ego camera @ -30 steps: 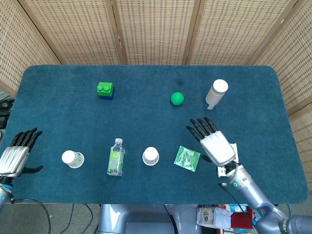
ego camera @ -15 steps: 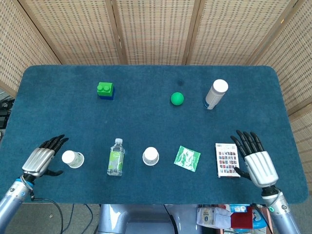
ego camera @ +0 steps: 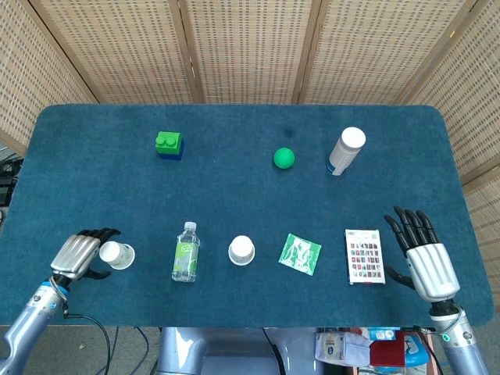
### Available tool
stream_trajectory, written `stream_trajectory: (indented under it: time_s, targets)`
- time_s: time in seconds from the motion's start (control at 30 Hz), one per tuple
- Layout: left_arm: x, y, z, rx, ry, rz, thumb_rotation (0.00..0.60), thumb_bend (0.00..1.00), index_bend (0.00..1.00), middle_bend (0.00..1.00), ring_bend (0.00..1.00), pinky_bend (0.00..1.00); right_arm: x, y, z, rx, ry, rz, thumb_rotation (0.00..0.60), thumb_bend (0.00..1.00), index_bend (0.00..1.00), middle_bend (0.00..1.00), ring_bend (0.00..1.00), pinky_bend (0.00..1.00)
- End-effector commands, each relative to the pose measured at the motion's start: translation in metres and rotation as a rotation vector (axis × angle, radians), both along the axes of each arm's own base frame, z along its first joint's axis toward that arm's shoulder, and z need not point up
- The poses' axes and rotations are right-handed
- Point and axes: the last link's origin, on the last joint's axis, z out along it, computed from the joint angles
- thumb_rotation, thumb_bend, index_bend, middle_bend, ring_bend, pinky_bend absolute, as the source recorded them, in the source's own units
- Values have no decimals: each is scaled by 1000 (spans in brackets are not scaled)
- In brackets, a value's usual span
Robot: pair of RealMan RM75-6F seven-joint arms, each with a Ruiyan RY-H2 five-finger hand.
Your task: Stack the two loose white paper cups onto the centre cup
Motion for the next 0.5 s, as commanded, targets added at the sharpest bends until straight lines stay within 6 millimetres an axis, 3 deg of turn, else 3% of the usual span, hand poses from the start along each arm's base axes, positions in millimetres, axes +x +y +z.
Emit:
stream_trajectory:
  time_s: [0.03, 0.2, 0.5]
  targets:
    - [2, 1, -5, 14, -20, -15, 600, 161, 264, 314, 332, 313, 0, 0, 1, 1, -4, -1, 600, 0, 77, 0, 0, 0]
    - [3, 2, -7, 51, -31, -41, 600, 222, 345, 383, 391, 346, 0, 0, 1, 0, -6, 1, 600, 0, 77, 0, 0, 0]
    - [6, 2, -8, 57, -26, -41, 600, 262, 361, 406, 407, 349, 0, -1, 1, -1, -8, -3, 600, 0, 77, 0, 0, 0]
